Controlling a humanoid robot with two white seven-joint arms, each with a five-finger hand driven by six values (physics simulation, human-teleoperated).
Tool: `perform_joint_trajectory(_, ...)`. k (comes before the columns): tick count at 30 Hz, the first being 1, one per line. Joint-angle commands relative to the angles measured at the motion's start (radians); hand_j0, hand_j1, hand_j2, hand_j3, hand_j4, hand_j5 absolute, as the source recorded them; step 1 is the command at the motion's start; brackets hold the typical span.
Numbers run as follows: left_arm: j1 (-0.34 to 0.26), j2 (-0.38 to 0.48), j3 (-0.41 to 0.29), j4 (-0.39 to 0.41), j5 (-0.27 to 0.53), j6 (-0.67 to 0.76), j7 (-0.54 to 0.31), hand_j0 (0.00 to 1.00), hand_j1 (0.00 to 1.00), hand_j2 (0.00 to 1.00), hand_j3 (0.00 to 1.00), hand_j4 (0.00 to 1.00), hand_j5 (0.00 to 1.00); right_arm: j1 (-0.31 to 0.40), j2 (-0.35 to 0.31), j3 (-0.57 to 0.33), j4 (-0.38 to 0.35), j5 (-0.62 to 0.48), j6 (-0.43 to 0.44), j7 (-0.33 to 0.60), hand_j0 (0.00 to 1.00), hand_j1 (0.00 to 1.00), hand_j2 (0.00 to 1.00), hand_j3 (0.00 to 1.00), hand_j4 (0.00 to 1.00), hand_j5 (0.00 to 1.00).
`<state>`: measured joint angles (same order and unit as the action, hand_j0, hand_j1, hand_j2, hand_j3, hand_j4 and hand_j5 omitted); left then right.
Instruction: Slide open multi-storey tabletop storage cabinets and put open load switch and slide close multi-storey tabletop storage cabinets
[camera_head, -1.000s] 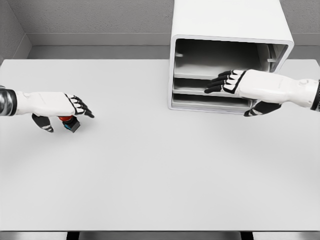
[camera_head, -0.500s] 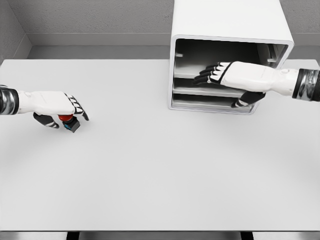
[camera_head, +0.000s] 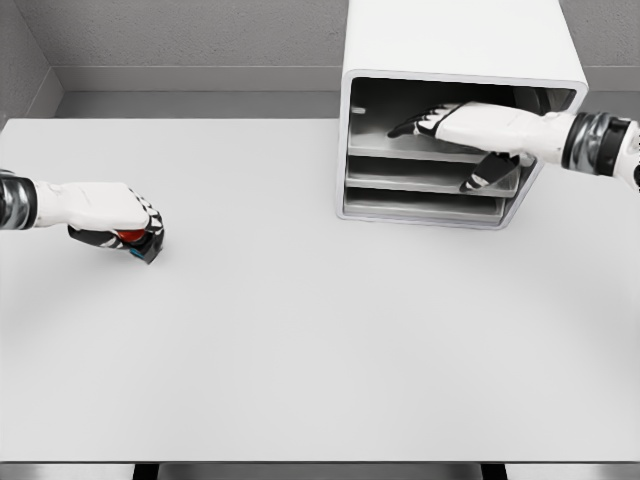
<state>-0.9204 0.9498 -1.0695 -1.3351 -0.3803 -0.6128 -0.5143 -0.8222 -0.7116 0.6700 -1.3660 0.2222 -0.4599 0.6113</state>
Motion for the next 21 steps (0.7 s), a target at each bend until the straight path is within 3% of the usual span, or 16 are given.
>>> perform_joint_trajectory(1, 0.0, 0.004, 0.002, -0.001, 0.004, 0.002, 0.0, 0.44, 0.44, 0.44, 0.44, 0.44, 0.44, 0.0, 0.009, 0.02, 0.01, 0.0, 0.038, 0.0, 1.0, 1.0, 1.0, 1.0, 1.0, 1.0)
perform_joint_trajectory(6, -0.018, 0.034, 0.01, -0.006, 0.012, 0.002, 0.003, 0.44, 0.44, 0.44, 0.44, 0.44, 0.44, -0.028, 0.029, 0.074, 0.021, 0.016, 0.098, 0.0, 1.0, 1.0, 1.0, 1.0, 1.0, 1.0)
perform_joint_trajectory(11, -0.032, 0.07, 0.014, -0.035, 0.046, 0.002, 0.008, 0.44, 0.44, 0.44, 0.44, 0.44, 0.44, -0.032, 0.021, 0.089, 0.013, 0.029, 0.101, 0.0, 1.0, 1.0, 1.0, 1.0, 1.0, 1.0)
perform_joint_trajectory(21, -0.037, 0.122, 0.057, -0.084, 0.118, 0.002, 0.008, 0.44, 0.44, 0.44, 0.44, 0.44, 0.44, -0.009, -0.035, 0.092, -0.096, 0.043, 0.095, 0.0, 1.0, 1.0, 1.0, 1.0, 1.0, 1.0)
